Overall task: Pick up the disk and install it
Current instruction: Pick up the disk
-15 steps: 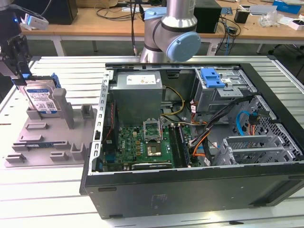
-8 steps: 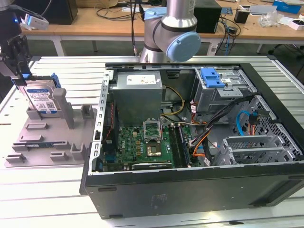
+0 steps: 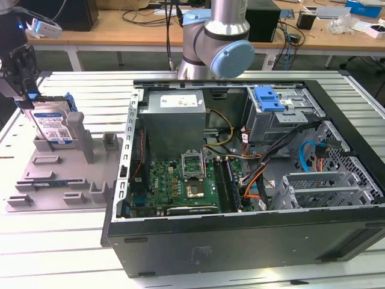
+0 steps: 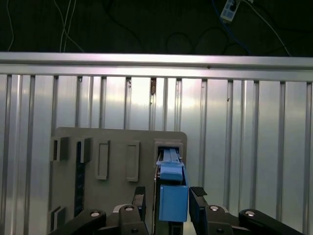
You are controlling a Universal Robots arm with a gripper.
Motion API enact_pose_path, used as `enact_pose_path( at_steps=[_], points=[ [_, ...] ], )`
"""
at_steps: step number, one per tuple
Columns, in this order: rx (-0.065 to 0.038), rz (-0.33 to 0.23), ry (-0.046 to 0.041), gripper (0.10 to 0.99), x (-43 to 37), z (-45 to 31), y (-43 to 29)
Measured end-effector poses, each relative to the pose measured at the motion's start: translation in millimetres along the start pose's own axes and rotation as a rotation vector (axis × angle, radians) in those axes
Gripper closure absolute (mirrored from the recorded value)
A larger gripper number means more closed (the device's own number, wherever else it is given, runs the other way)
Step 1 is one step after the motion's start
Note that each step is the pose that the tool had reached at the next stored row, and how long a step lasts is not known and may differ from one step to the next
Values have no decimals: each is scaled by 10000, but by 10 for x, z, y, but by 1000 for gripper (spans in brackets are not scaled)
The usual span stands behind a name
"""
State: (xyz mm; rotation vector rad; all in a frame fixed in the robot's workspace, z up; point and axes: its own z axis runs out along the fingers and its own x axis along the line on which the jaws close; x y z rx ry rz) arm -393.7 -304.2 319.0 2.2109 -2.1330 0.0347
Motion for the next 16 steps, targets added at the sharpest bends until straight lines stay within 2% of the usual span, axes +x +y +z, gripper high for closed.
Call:
enact_pose_path(
  at_steps=[16],
  points=[
    [7, 22, 2, 604, -33, 45, 9]
  ],
)
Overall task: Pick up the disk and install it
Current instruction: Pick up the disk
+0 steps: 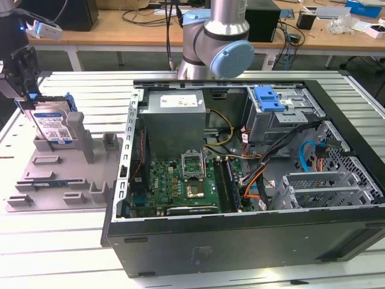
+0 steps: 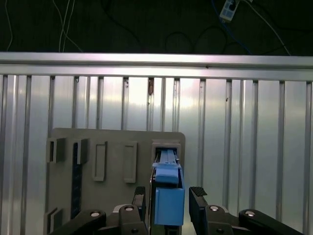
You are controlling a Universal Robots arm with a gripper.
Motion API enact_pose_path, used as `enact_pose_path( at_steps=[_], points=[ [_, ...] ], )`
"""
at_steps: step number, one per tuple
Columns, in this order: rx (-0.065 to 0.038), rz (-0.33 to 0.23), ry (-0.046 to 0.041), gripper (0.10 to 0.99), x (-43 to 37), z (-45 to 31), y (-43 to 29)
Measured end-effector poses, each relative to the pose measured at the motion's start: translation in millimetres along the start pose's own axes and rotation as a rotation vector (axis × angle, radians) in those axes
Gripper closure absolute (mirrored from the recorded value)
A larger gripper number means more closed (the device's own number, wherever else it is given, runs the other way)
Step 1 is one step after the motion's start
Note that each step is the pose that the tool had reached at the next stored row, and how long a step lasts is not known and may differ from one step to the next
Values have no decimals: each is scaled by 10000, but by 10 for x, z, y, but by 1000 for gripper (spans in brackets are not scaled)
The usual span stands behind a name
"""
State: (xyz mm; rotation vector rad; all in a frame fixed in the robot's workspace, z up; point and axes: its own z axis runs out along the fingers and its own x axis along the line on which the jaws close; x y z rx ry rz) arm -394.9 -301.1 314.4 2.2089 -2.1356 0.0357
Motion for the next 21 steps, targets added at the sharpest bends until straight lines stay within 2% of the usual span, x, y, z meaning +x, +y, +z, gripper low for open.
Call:
enact_pose_path(
  at_steps=[21],
  points=[
    [-1, 13, 0, 604, -5, 75, 2]
  ],
)
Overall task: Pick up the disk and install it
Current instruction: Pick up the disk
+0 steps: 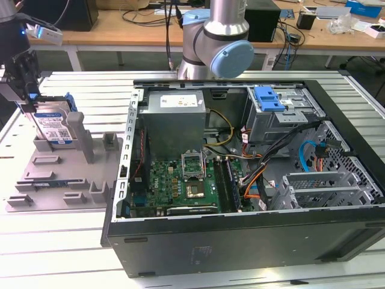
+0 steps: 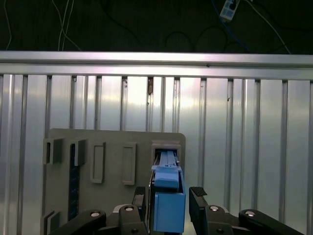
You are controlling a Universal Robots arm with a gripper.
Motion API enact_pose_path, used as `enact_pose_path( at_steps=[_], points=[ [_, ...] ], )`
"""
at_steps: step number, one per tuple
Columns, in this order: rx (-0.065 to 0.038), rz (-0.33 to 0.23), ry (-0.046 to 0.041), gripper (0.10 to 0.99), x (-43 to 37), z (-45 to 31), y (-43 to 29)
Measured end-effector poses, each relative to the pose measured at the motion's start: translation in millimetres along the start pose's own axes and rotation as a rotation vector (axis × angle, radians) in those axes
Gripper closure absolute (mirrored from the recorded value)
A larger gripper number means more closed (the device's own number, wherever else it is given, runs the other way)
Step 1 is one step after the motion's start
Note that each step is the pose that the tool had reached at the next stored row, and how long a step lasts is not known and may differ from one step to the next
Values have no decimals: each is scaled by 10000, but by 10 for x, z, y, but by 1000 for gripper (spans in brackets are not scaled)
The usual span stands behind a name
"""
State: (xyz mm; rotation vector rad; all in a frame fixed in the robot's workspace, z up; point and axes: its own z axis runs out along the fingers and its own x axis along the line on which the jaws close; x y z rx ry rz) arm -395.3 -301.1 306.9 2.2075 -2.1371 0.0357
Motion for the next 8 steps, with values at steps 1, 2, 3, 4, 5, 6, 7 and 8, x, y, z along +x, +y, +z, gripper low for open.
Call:
enact_pose_path(
  at_steps=[1, 2, 3, 4, 5, 6, 7, 8],
  points=[
    [0, 2, 0, 604, 0, 4, 0],
    [0, 3, 0, 604, -1, 10, -1],
    [0, 4, 0, 604, -1, 13, -1],
    [0, 4, 0, 604, -1, 17, -1],
    [0, 6, 0, 604, -1, 24, -1],
    [-1, 8, 0, 604, -2, 31, -1],
    [-1, 9, 0, 604, -2, 38, -1],
    [-1, 10, 0, 604, -3, 42, -2]
  ],
)
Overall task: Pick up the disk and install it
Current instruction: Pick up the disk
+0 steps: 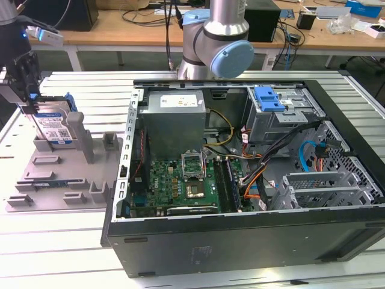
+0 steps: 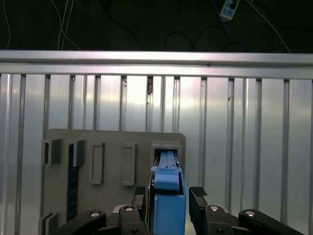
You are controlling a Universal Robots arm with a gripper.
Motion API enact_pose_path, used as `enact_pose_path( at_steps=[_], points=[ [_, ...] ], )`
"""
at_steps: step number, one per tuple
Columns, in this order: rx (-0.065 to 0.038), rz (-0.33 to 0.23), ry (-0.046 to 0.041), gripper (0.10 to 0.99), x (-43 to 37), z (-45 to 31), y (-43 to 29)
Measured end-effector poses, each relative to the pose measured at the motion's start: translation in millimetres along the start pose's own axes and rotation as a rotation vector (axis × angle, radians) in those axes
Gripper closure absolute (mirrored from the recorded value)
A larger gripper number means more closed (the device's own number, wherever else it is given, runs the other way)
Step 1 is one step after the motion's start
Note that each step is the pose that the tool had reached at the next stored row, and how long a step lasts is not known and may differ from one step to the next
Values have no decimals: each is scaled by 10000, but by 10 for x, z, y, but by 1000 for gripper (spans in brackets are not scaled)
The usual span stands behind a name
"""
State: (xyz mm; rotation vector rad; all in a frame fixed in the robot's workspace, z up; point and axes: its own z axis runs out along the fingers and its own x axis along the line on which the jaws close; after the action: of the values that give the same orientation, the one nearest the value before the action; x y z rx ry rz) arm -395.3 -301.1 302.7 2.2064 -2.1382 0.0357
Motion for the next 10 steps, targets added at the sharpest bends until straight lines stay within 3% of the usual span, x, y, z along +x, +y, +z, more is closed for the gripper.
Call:
enact_pose_path(
  at_steps=[10],
  points=[
    [-1, 9, 0, 604, -1, 15, 0]
  ],
)
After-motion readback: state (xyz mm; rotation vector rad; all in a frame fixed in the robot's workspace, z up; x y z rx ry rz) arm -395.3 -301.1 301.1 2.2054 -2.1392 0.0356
